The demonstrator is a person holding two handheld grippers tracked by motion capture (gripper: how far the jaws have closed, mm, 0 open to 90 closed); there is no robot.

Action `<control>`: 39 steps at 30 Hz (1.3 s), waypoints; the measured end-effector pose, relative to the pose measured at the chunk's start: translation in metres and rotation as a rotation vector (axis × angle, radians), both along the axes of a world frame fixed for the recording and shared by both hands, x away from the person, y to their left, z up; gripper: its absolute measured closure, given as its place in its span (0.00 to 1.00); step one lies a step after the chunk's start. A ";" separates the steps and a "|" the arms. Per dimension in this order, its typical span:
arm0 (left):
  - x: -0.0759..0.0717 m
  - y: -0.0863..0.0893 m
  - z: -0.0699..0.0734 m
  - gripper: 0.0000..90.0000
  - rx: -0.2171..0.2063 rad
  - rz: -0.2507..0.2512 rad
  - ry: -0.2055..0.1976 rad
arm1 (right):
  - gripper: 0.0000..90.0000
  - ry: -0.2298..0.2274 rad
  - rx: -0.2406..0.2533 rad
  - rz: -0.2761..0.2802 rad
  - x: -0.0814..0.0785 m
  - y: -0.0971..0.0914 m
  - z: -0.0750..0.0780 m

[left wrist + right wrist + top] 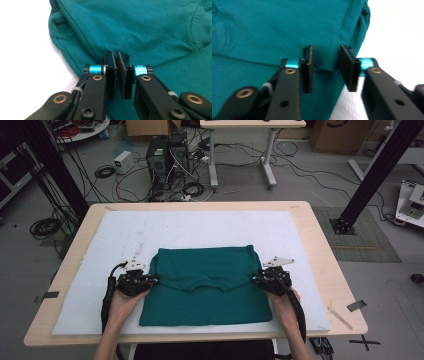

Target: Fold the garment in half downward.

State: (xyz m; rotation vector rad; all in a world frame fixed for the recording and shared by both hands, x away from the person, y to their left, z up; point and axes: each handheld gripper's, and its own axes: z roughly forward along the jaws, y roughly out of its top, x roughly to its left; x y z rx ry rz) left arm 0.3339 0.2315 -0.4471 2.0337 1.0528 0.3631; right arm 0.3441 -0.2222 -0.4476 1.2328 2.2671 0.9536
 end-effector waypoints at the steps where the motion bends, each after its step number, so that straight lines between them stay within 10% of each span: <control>1: 0.000 0.000 0.000 0.95 -0.006 0.003 0.002 | 0.86 -0.001 -0.004 -0.003 0.000 0.000 0.001; 39: -0.090 0.010 0.002 0.96 -0.030 -0.105 -0.040 | 0.97 -0.002 0.088 0.129 -0.092 -0.025 0.003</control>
